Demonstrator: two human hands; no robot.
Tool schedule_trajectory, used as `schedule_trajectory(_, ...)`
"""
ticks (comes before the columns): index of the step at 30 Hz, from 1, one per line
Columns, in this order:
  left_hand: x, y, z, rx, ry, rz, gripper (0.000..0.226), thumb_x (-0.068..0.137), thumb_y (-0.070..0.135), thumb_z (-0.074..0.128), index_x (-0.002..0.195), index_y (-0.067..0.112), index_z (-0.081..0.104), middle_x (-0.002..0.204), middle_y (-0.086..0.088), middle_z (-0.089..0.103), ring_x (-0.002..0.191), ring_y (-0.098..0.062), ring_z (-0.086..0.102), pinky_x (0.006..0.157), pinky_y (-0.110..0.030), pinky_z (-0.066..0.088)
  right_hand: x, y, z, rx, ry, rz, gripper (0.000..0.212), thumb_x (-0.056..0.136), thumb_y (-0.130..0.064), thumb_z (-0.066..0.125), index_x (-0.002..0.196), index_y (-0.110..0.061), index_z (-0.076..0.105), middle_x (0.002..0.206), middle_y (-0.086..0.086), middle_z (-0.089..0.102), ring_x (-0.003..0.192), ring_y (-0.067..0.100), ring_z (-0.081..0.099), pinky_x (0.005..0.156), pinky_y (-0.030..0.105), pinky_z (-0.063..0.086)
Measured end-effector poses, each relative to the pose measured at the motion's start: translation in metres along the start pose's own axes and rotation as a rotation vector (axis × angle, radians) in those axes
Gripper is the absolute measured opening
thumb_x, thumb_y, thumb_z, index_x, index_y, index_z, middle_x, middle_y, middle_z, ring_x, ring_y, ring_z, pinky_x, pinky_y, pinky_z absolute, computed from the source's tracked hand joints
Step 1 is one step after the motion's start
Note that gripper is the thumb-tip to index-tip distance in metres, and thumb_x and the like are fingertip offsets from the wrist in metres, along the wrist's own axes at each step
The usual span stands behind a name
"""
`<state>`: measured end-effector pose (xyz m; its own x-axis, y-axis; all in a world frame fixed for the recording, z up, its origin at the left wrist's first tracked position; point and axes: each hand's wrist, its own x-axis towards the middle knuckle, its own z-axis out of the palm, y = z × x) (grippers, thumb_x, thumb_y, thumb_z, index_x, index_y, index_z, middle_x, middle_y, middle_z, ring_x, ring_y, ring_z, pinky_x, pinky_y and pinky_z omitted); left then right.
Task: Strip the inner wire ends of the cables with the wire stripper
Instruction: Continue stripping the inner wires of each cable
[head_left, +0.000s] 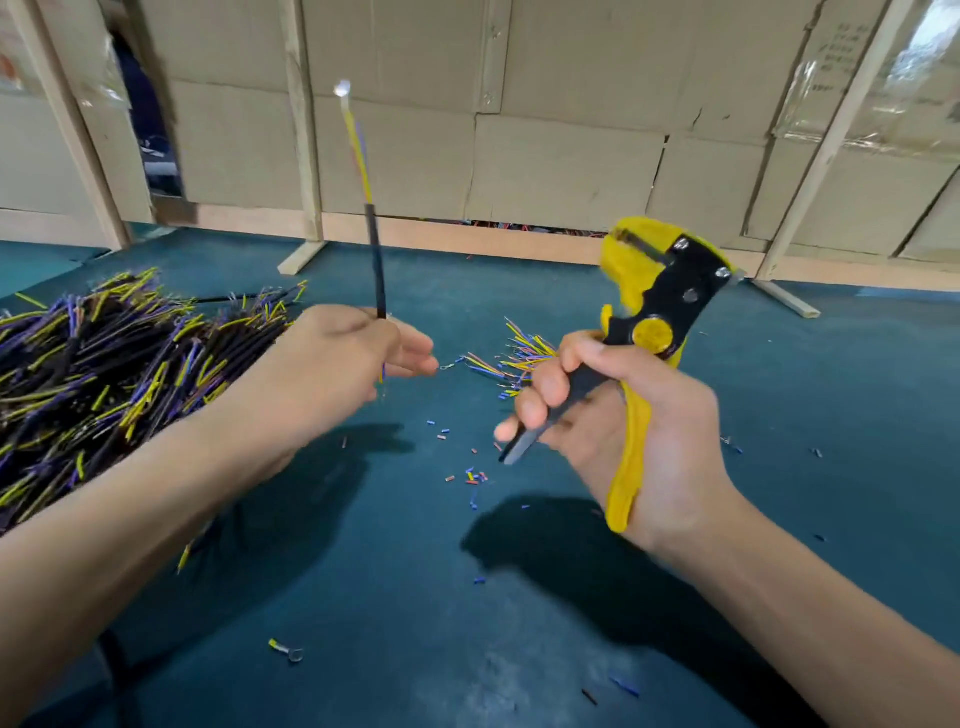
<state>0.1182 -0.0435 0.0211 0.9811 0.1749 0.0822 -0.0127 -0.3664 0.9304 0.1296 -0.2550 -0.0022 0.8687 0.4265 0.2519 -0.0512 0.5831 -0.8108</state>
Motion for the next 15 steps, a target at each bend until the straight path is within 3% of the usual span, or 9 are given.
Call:
schedule_trajectory(3,0.017,0.008,0.011,0.175,-0.040,0.134,0.028,0.105,0.011,0.038,0.107,0.015,0.065,0.063,0.003,0.065,0.063,-0.011,0.063,0.073,-0.032,0.043,0.007,-0.015,-0.012,-0.119,0.197,-0.196,0.013,0.086,-0.012,0.059,0.073,-0.010,0.060,0.066,0.016,0.052,0.059,0.033,0.056,0.066,0.051,0.056)
schedule_trajectory(6,0.030,0.012,0.032,0.389,-0.136,0.292,0.025,0.107,0.019,0.035,0.121,0.020,0.056,0.068,0.000,0.052,0.056,-0.016,0.051,0.063,-0.032,0.046,0.012,-0.023,-0.021,-0.286,0.437,-0.314,0.037,0.093,-0.005,0.061,0.058,-0.017,0.064,0.060,0.012,0.056,0.052,0.031,0.057,0.064,0.052,0.057)
schedule_trajectory(8,0.036,0.014,0.050,0.533,-0.172,0.407,0.018,0.107,0.025,0.034,0.117,0.025,0.050,0.063,0.000,0.050,0.050,-0.014,0.048,0.054,-0.032,0.043,0.014,-0.027,-0.026,-0.327,0.590,-0.356,0.035,0.095,-0.003,0.060,0.061,-0.011,0.061,0.056,0.009,0.057,0.050,0.028,0.057,0.061,0.049,0.058)
schedule_trajectory(11,0.047,0.016,0.077,0.814,-0.179,0.559,0.011,0.107,0.028,0.034,0.111,0.019,0.038,0.059,-0.001,0.045,0.053,-0.029,0.049,0.056,-0.039,0.036,0.017,-0.035,-0.032,-0.314,0.761,-0.410,0.024,0.094,-0.004,0.060,0.070,-0.003,0.055,0.053,0.006,0.055,0.050,0.026,0.056,0.057,0.043,0.056)
schedule_trajectory(13,0.060,0.020,0.091,0.955,-0.179,0.616,0.009,0.103,0.019,0.038,0.110,0.016,0.033,0.060,0.002,0.045,0.051,-0.027,0.045,0.056,-0.040,0.036,0.018,-0.041,-0.037,-0.329,0.831,-0.471,0.022,0.092,-0.006,0.059,0.070,-0.002,0.056,0.052,0.005,0.056,0.050,0.026,0.055,0.057,0.041,0.053)
schedule_trajectory(15,0.073,0.025,0.100,1.075,-0.248,0.648,0.024,0.098,0.012,0.040,0.120,0.016,0.035,0.082,-0.010,0.061,0.066,-0.033,0.054,0.062,-0.043,0.043,0.019,-0.044,-0.043,-0.412,0.874,-0.526,0.021,0.090,-0.010,0.059,0.073,0.002,0.059,0.054,0.006,0.058,0.051,0.024,0.058,0.056,0.039,0.052)
